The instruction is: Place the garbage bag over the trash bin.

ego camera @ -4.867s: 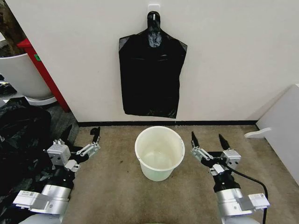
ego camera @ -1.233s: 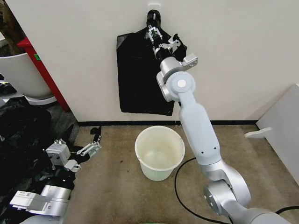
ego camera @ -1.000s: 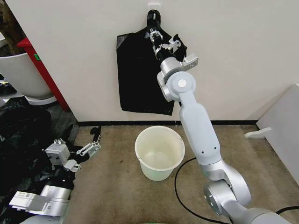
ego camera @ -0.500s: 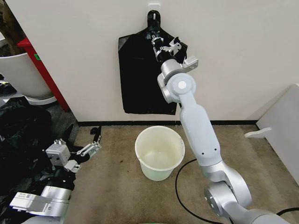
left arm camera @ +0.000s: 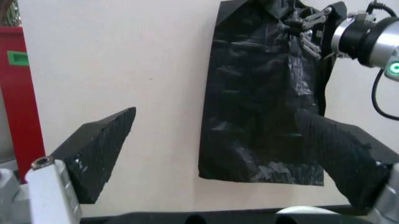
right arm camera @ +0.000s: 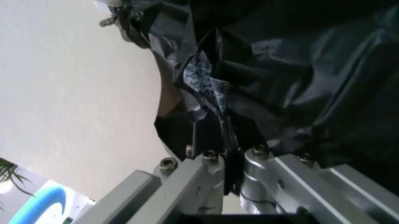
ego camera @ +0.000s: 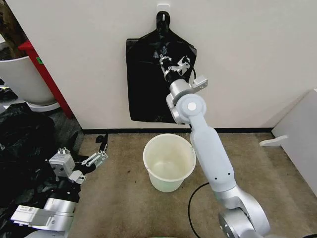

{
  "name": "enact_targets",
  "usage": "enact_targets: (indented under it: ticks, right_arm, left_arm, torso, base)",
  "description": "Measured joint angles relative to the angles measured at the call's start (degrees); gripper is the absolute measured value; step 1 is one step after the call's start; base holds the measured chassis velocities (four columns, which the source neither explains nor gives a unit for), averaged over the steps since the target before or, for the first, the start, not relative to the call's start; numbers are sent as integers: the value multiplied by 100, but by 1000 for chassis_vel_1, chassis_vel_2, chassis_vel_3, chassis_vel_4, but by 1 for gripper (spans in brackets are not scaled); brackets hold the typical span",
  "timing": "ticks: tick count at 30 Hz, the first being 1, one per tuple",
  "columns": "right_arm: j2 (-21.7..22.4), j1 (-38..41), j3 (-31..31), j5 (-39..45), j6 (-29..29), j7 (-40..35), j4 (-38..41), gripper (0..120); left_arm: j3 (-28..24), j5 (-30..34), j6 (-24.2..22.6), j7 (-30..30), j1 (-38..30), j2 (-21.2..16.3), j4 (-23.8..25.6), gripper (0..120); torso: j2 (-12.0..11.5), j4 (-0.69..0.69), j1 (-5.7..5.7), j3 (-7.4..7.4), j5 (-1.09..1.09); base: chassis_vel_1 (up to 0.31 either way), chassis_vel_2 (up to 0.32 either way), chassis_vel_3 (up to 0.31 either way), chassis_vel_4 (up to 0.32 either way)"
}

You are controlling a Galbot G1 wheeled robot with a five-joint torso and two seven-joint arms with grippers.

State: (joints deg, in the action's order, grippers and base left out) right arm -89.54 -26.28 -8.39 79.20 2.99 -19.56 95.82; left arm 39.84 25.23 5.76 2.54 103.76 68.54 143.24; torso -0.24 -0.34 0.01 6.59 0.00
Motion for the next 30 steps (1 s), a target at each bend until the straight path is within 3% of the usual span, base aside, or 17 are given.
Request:
enact_targets:
  ticks: [30]
  right_arm:
    - [183, -1141, 25, -251, -3, 98, 667, 0]
  left_arm:
    - [-23, -111, 91, -50, 14, 62, 0, 100]
  torso:
    - [0, 0, 0, 0, 0]
  base:
    - [0, 0, 0, 0]
